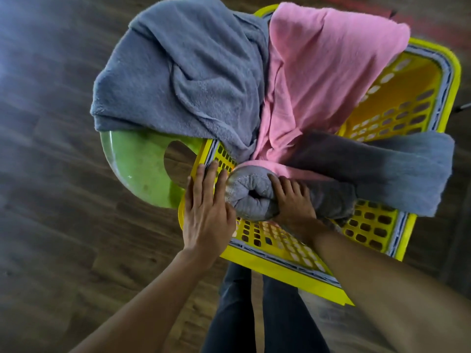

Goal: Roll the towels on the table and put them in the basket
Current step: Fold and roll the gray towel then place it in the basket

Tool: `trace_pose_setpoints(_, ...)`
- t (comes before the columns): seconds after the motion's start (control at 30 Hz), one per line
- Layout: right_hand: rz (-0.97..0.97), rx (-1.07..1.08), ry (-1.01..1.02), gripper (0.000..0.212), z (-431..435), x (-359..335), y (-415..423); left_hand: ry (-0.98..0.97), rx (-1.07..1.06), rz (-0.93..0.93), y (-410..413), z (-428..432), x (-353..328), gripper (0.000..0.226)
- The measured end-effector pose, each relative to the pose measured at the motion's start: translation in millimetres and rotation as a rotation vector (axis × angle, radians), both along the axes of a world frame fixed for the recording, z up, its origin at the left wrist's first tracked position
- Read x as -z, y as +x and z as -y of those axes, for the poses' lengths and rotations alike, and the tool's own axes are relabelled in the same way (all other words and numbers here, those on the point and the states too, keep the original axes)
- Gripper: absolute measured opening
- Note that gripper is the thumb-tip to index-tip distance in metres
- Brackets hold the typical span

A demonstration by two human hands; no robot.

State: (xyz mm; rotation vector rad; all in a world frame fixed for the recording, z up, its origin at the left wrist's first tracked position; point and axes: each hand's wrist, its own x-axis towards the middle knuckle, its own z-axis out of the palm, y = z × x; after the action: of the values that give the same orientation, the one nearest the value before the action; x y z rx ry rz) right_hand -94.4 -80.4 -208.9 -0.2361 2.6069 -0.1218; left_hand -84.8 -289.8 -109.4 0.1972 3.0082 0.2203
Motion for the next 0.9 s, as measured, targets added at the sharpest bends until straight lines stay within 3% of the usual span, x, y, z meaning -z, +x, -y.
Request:
trace_pose_setpoints(0.13, 0.046, -0.005, 0.0, 0.108, 0.4, -13.0, 2.7, 0.009, 0.02, -0.014, -0.5, -0.2, -1.1, 0.065)
trace_pose_setpoints(0.33, 0.079, 0.348, -0.212, 0.049, 1.4, -93.1, 8.6, 0.12, 0.035, 0.075, -0.5, -7.6, -33.6, 0.054)
trace_pose_setpoints(0.43, 0.045, 0.617, -0.442, 0.04, -6.4, -139.7, 20.7, 0.142, 0.096, 0.23, 3.1, -25.0, -63.1, 0.045)
trace_pose_setpoints(0.6, -0.098, 0.853, -0.614, 0.025, -33.7, -196.1, 58.3, 0.181, 0.194, 0.332, 3.9, -67.5, -96.3, 0.035)
trace_pose_setpoints(0.8, -0.134, 1.024, -0.721, 0.017, -88.9, -216.2, 102.5, 0.275, 0.306, 0.293, 7.5, -138.0, -122.0, 0.024)
trace_pose_setpoints(0.9, -0.102, 1.039, -0.646, 0.018, -126.3, -214.4, 106.6, 0.301, 0.323, 0.295, 6.9, -173.6, -118.6, 0.028)
